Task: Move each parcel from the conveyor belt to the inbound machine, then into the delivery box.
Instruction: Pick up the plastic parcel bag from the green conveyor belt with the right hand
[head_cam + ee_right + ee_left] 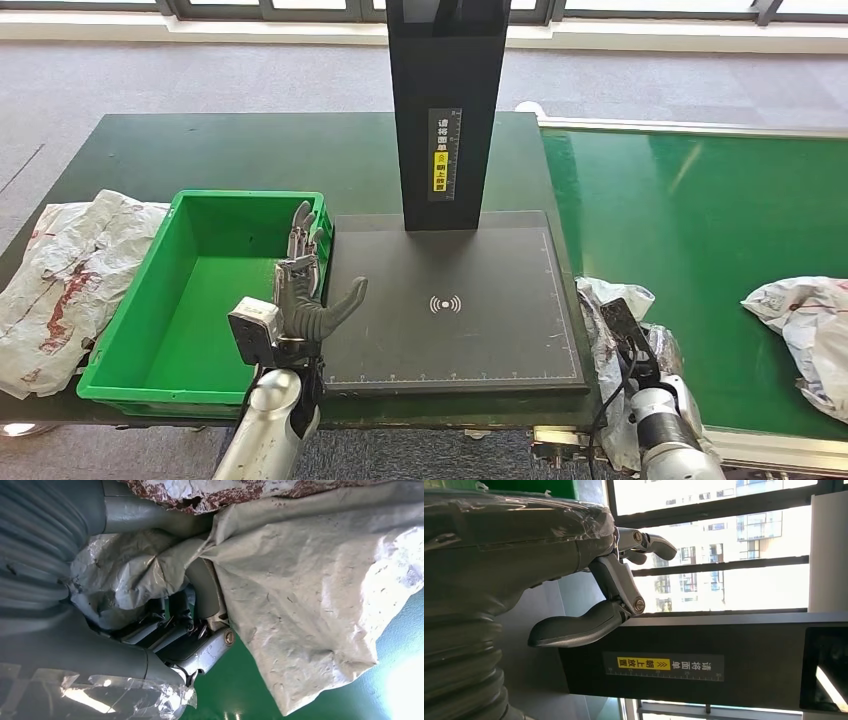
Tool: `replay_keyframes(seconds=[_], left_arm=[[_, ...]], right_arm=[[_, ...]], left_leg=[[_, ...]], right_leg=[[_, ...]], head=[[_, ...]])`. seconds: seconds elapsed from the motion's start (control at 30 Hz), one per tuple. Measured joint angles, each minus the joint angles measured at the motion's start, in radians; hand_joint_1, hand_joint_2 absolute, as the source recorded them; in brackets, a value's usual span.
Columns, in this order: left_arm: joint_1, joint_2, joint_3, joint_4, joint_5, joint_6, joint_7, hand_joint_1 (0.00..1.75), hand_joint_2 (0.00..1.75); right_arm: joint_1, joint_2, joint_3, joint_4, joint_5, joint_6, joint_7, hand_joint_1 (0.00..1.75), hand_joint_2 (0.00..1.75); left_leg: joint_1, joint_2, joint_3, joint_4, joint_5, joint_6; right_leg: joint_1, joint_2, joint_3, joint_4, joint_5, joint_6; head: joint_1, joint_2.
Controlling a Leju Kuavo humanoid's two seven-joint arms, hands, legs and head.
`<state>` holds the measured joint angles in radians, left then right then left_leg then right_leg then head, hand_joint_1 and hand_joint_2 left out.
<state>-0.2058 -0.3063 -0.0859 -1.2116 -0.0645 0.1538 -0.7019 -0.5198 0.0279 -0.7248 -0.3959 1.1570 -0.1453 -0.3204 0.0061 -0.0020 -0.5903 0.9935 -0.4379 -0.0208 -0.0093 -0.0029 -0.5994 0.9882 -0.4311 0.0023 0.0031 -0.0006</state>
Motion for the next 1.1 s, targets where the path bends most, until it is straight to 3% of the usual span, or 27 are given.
replay_keyframes(seconds=[0.27,0.4,0.47,0.57,0.63,0.83,1.1], left_arm=[[0.001,0.0,0.006,0.0,0.0,0.001,0.0,0.0,1.75],[0.003,0.0,0.009,-0.004,0.0,0.007,0.0,0.0,1.75],[0.004,0.0,0.011,-0.01,0.0,0.009,0.0,0.0,1.75],[0.006,0.0,0.014,-0.017,-0.004,0.009,0.0,0.0,1.75],[0.006,0.0,0.016,-0.018,-0.008,0.009,0.0,0.0,1.75],[0.007,0.0,0.019,-0.019,-0.01,0.009,0.0,0.0,1.75],[0.007,0.0,0.02,-0.019,-0.01,0.009,0.0,0.0,1.75]], right_arm=[[-0.002,0.001,0.0,0.005,-0.014,0.028,-0.03,1.75,1.75],[0.004,0.011,0.0,-0.001,-0.119,0.023,-0.223,1.75,1.75],[0.037,0.039,0.015,-0.078,-0.276,-0.023,-0.327,1.75,1.75],[0.121,0.119,0.129,-0.335,-0.634,-0.169,-0.38,1.75,1.75],[0.16,0.164,0.238,-0.501,-0.745,-0.239,-0.385,1.75,1.75],[0.236,0.231,0.469,-0.813,-0.789,-0.258,-0.386,1.75,1.75],[0.261,0.247,0.617,-0.931,-0.819,-0.257,-0.384,1.75,1.75]], left_leg=[[0.0,0.0,0.0,0.0,0.0,0.0],[0.0,0.001,-0.001,0.0,0.0,0.0],[0.0,0.001,-0.001,0.0,0.0,0.0],[0.0,-0.001,-0.001,-0.001,0.001,-0.001],[0.0,0.002,-0.001,-0.002,0.001,-0.001],[0.001,0.002,-0.001,-0.002,0.001,-0.002],[0.001,0.001,-0.001,-0.001,0.001,-0.001]], right_leg=[[0.0,0.0,0.0,0.0,0.0,0.0],[0.0,0.0,0.0,0.0,0.0,0.0],[0.0,0.0,0.0,0.0,0.0,0.0],[0.0,-0.002,-0.001,0.001,0.0,0.0],[0.0,0.001,-0.002,0.001,0.0,-0.001],[0.0,0.001,-0.002,0.001,0.0,-0.001],[-0.002,0.0,-0.001,0.001,0.0,0.0]], head=[[0.0,0.0],[0.0,0.0],[0.0,0.0],[0.0,0.0],[0.0,0.0],[0.0,0.0],[0.0,0.0]])
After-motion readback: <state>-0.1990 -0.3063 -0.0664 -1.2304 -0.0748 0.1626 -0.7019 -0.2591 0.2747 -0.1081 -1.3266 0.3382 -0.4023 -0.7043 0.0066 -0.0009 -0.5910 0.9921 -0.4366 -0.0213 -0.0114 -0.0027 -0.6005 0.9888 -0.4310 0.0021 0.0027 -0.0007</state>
